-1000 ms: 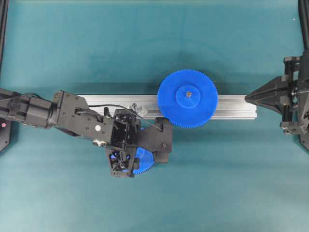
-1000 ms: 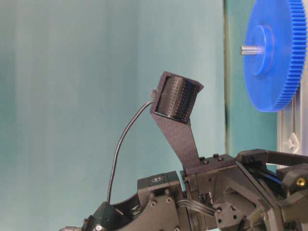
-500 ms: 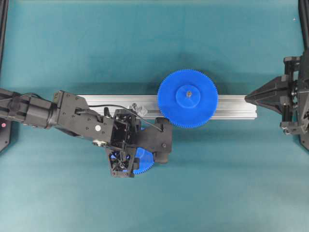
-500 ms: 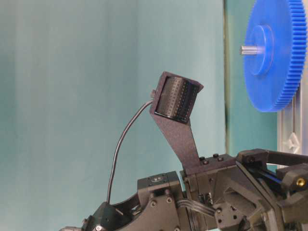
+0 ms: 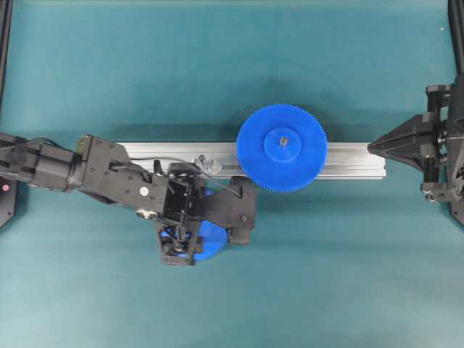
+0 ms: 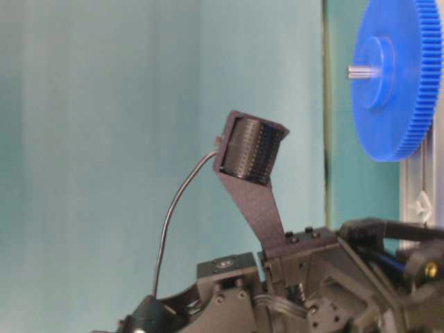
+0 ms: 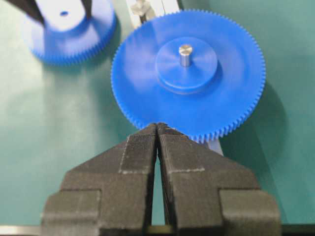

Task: Insert the small gear onto the shaft.
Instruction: 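Lift the small blue gear upright with the left gripper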

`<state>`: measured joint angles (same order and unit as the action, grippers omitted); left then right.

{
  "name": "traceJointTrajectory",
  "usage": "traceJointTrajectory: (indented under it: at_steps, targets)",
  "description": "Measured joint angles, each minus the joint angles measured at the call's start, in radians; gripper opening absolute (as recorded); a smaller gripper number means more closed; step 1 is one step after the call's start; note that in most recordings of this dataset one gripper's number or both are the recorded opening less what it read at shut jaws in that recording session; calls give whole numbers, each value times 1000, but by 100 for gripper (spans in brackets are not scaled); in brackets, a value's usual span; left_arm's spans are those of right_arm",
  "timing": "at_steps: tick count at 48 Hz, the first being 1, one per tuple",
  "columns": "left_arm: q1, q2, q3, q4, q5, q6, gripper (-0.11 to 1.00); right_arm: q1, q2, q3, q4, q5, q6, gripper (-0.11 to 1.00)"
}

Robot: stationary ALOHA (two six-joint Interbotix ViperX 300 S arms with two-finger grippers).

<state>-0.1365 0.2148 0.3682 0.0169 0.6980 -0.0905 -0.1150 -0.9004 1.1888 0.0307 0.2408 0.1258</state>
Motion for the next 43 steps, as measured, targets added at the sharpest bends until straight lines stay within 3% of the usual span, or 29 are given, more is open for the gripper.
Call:
traceJointTrajectory:
  at_steps: [21,43]
  targets:
    - [0,-8,-106,0,117,20,71,0,-17,0,0,0,0,9]
    - [-2,-51,-135,0,178,21,71,2,-23,0,0,0,0,9]
